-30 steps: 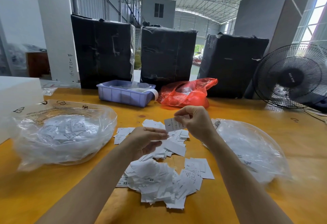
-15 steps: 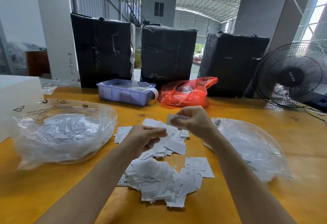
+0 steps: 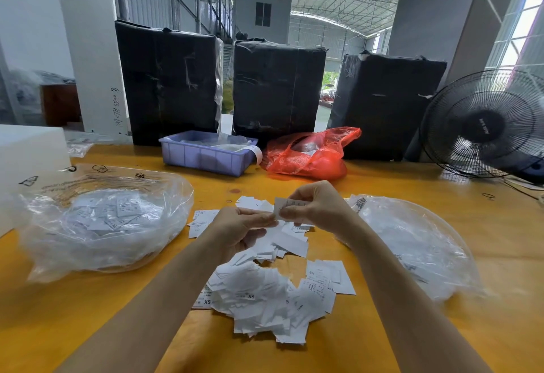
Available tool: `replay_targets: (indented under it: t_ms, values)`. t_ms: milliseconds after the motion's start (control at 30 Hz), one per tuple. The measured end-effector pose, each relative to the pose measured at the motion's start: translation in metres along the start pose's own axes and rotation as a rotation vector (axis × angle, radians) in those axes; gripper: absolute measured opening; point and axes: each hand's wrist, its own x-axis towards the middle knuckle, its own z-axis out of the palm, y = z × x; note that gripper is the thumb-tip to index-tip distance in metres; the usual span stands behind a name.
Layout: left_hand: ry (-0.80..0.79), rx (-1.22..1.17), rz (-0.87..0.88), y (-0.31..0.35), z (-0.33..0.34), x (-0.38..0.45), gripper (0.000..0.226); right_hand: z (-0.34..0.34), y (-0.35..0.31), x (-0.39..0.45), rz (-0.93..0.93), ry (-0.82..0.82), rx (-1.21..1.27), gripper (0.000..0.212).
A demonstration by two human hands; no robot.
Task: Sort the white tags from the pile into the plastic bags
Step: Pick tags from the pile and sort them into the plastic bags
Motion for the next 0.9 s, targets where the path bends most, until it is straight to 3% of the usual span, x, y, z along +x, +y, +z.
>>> replay_targets:
  t_ms: [333,500,667,767,900]
  values:
    - [0.003,0.034,-0.003,0.0014,0.0011,-0.0007,0.015,-0.0003,0.003,-0.0003,0.054,-0.148,-0.119,0.013]
    - [-0.06,0.089,-0.007,-0.0011,0.0027,-0.0032,0.015,0.0057,0.0016,-0.0019,0.074,-0.224,-0.117,0.046]
    - [0.024,-0.061,0.01,-0.0007,0.0012,0.0007,0.003,0.0017,0.0009,-0.0022,0.027,-0.057,0.015,0.053]
    - [0.035,-0.097,0.008,-0.0002,0.0006,0.0007,0.004,0.0011,0.0001,-0.0008,-0.001,0.082,0.061,0.042]
    - [0.051,-0.12,-0.002,0.0006,0.0034,-0.0003,0.007,0.0023,0.0004,-0.0003,-0.013,0.098,0.089,0.027]
